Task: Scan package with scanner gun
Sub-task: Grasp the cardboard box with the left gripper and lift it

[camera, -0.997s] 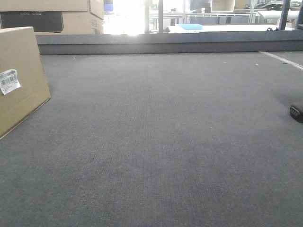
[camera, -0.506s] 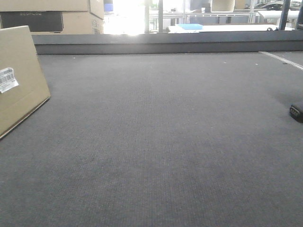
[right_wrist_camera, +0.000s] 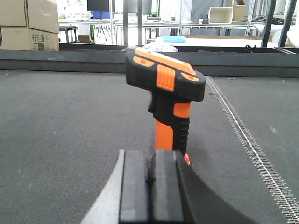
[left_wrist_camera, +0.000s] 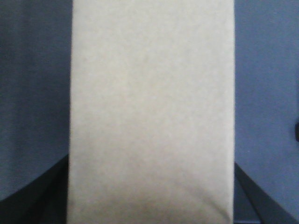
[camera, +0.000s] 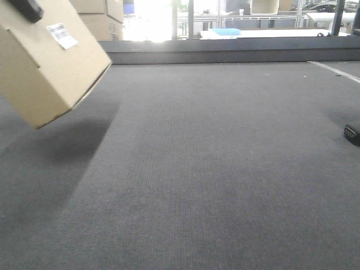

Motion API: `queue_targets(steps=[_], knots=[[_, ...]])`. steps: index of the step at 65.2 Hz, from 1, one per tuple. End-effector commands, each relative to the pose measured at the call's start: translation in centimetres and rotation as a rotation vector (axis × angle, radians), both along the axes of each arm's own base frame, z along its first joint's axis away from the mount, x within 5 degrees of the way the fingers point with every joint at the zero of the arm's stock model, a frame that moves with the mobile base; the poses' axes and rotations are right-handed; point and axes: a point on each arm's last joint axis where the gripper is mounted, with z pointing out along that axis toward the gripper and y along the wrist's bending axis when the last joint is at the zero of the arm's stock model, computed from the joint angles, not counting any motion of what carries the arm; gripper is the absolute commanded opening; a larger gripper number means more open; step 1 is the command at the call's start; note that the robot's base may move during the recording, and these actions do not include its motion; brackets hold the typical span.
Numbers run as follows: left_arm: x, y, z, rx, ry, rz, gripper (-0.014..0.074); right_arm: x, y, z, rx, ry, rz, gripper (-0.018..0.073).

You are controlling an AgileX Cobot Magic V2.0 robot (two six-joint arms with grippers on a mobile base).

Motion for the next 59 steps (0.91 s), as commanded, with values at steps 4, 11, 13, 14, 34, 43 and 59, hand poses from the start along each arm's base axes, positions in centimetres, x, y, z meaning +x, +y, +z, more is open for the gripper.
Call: queue_targets(steps=[4,11,13,14,34,43,59], knots=[[-0.1,-2.4,0.4,-0.029,-0.010,0.010,-0.0111,0.0,0.0,0.2,-0.004,-0.024,-0.006,-0.0162],[-0.3,-4.3,0.3,0.029,-0.026,0.058,-0.0111,0.0,0.0,0.2,-0.004,-0.024,-0.006,-0.0162],[-0.4,-4.9,0.3,0.043,-0.034,0.061,-0.0111,0.0,0.0,0.2,-0.004,-0.024,-0.006,-0.0162],[-0.5,-5.2,0.3,0.039,-0.031,0.072,-0.0111,0.0,0.0,0.2,-0.004,-0.024,-0.006,-0.0162],[-1.1,-9.8,-1.2,0.004,0.001,0.023,-0.0111,-0.1,-0.1,0.9,-0.007,-0.104,-0.014,-0.0162],[-1.1,-10.3,-1.4,0.013,0.000,0.007,-0.0111,-0.3,0.0,1.9,0.005,-0.091,-0.007,-0.0162],[-1.1,-10.1,-1.4,0.038,-0.009,0.002,-0.0111,-0.2,0.2,6.5,-0.002,0.062,0.018,-0.0162]])
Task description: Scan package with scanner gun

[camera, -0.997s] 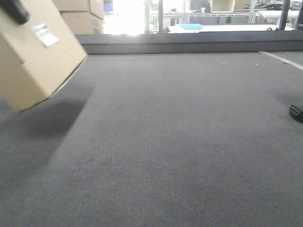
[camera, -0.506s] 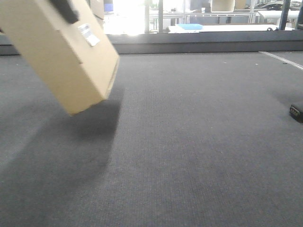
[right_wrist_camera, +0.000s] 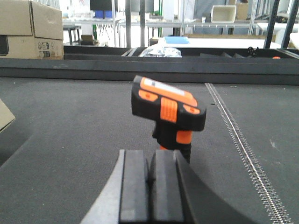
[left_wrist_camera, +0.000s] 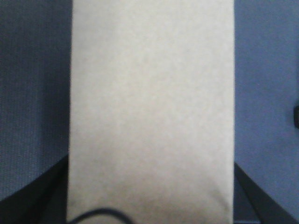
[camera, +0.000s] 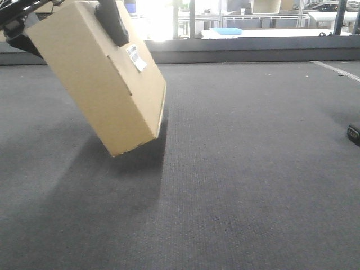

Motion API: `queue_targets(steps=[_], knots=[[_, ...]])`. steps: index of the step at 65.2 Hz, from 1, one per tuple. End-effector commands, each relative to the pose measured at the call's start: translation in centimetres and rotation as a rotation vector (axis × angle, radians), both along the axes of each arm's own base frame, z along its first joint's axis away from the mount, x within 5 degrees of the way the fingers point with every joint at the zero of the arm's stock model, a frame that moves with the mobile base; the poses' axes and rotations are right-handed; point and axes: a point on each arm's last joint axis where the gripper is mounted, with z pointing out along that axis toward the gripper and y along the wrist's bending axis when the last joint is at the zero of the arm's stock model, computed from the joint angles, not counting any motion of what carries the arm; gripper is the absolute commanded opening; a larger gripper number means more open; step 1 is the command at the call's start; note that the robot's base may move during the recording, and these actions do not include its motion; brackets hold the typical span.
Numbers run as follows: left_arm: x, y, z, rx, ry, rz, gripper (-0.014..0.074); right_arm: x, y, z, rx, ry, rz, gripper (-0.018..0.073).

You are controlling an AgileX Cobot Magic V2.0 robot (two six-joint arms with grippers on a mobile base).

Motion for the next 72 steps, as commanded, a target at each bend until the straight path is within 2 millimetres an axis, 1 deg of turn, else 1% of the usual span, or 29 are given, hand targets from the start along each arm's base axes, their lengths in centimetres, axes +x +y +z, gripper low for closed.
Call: queue_targets(steps=[1,10,21,29,34,37,48,53,64,72], knots=[[0.0,-0.2,0.3,-0.013,-0.021,0.005,-0.0111,0.7,0.0,1.3,-0.006,0.044,-0.003,-0.0162],[0.0,-0.2,0.3,-0.014,-0.022,0.005,-0.0111,3.0,-0.3,2.4,-0.001,0.054,-0.014,-0.0162],[0.0,-0.2,0.3,-0.014,-0.022,0.005,-0.0111,6.1,-0.6,2.1,0.001,0.087,-0.030,-0.0162],[0.0,-0.2,0.3,-0.014,-0.022,0.005,-0.0111,7.2,-0.7,1.8,0.000,0.095,-0.036,-0.0162],[0.0,-0.2,0.3,-0.014,-0.022,0.005,-0.0111,7.9,-0.7,1.4,0.007,0.126,-0.038,-0.0162],[0.0,-0.2,0.3,-0.013,-0.023,0.004,-0.0111,8.3,-0.7,0.9,0.014,0.173,-0.037,-0.0162],[0.0,-0.2,0.3,-0.011,-0.024,0.003,-0.0111,10.2,-0.7,-2.1,0.023,0.413,-0.029,-0.0162],[0.0,-0.2,0.3,-0.011,-0.024,0.003,-0.0111,11.1,-0.8,-2.6,0.023,0.413,-0.036,-0.0162],[0.0,-0.2,0.3,-0.012,-0.025,0.004,-0.0111,13.1,-1.2,-3.1,0.010,0.298,-0.065,-0.0162],[0.1,-0.2,0.3,-0.013,-0.029,0.003,-0.0111,13.8,-1.5,-4.2,0.023,0.202,-0.094,-0.0162]])
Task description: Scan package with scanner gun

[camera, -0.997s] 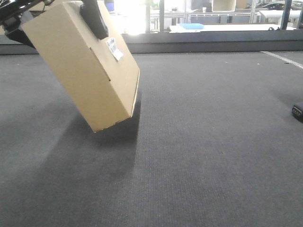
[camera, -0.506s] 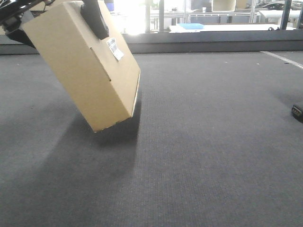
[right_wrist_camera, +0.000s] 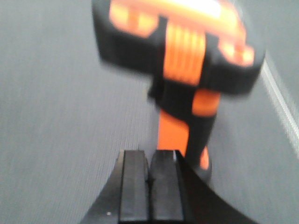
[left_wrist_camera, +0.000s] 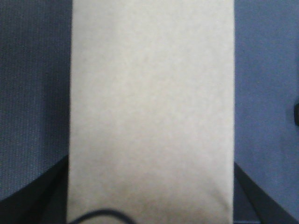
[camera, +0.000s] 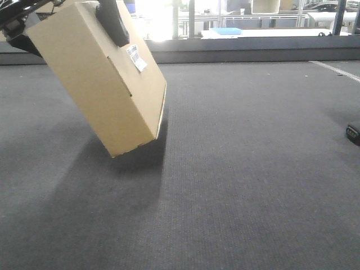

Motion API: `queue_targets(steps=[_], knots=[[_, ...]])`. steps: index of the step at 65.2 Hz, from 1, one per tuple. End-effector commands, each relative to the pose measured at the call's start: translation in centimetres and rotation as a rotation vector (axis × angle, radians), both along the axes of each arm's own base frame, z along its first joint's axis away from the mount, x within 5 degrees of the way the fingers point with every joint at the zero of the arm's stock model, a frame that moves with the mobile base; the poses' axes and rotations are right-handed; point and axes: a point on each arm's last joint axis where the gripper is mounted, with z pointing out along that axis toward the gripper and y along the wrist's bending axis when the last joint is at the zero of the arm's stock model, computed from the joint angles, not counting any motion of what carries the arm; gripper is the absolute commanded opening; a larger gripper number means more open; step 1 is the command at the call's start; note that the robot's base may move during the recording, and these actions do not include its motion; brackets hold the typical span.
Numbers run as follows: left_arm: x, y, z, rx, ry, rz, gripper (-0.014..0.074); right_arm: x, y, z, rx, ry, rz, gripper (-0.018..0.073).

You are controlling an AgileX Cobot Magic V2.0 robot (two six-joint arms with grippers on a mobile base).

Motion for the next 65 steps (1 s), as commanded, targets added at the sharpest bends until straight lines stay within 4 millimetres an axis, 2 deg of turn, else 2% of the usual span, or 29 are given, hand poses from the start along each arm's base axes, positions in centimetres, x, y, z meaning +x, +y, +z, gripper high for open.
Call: queue_targets(steps=[1,10,15,44,49,56,61,65], knots=[[0.0,-0.2,0.3,-0.014,-0.025,0.003,-0.0111,0.4,-0.3,-0.5,0.010,-0.112,-0.034,-0.0162],[0.1,-0.2,0.3,-0.014,-0.035,0.001,-0.0111,-0.1,-0.5,-2.4,0.114,-0.184,-0.082,-0.0162],[0.1,-0.2,0.3,-0.015,-0.036,0.002,-0.0111,-0.2,-0.5,-2.6,0.115,-0.224,-0.084,-0.0162],[0.4,-0.2,0.5,-0.013,-0.079,0.005,-0.0111,0.8,-0.7,-3.9,0.111,-0.213,-0.096,-0.0160],[0.4,-0.2,0.5,-0.013,-0.079,0.005,-0.0111,1.0,-0.7,-4.1,0.121,-0.211,-0.100,-0.0086],[0.4,-0.2,0.5,-0.013,-0.079,0.005,-0.0111,1.1,-0.8,-4.4,0.125,-0.210,-0.109,0.0154],[0.4,-0.2,0.5,-0.013,-0.079,0.005,-0.0111,1.1,-1.1,-4.5,0.138,-0.213,-0.153,0.0363],[0.4,-0.2,0.5,-0.011,-0.079,0.005,-0.0111,1.1,-1.3,-4.6,0.144,-0.215,-0.174,0.0420]])
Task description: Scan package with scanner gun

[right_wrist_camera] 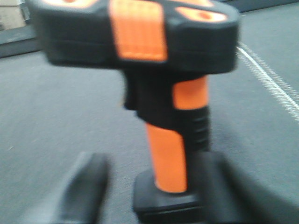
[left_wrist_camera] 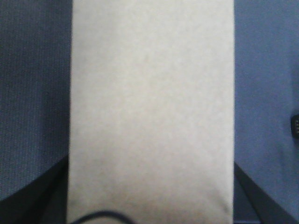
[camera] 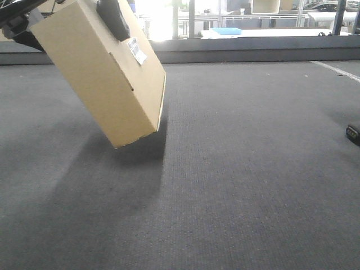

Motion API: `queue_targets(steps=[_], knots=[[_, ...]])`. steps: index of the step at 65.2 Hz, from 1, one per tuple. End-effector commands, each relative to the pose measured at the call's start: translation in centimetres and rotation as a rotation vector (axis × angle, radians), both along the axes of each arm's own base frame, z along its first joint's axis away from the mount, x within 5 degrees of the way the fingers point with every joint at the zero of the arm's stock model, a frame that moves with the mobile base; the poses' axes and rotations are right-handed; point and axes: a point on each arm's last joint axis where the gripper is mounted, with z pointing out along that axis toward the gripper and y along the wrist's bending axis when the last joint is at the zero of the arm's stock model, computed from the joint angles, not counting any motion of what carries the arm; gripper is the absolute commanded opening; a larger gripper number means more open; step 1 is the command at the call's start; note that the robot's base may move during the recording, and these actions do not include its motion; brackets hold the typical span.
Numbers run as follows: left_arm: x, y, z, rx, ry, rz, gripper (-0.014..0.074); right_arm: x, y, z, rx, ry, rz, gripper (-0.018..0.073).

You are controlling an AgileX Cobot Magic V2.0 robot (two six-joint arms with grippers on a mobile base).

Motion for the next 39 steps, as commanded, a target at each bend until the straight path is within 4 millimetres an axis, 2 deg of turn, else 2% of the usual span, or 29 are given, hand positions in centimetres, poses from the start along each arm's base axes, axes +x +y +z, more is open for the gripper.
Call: queue_targets(steps=[1,12,26,39], knots=[[0.0,-0.2,0.3,-0.010,-0.028,-0.001,-0.0111,0.0,-0.4,0.1,0.016,-0.028,-0.049,0.0427],[0.1,-0.1,0.3,0.005,-0.034,-0.004,-0.0111,0.2,-0.5,0.4,0.014,-0.050,-0.054,0.0436],[0.1,-0.1,0.3,0.006,-0.037,-0.004,-0.0111,1.5,-0.5,1.5,0.018,-0.086,-0.051,0.0436],[0.1,-0.1,0.3,0.006,-0.037,-0.004,-0.0111,2.0,-0.5,1.1,0.015,-0.068,-0.047,0.0436]])
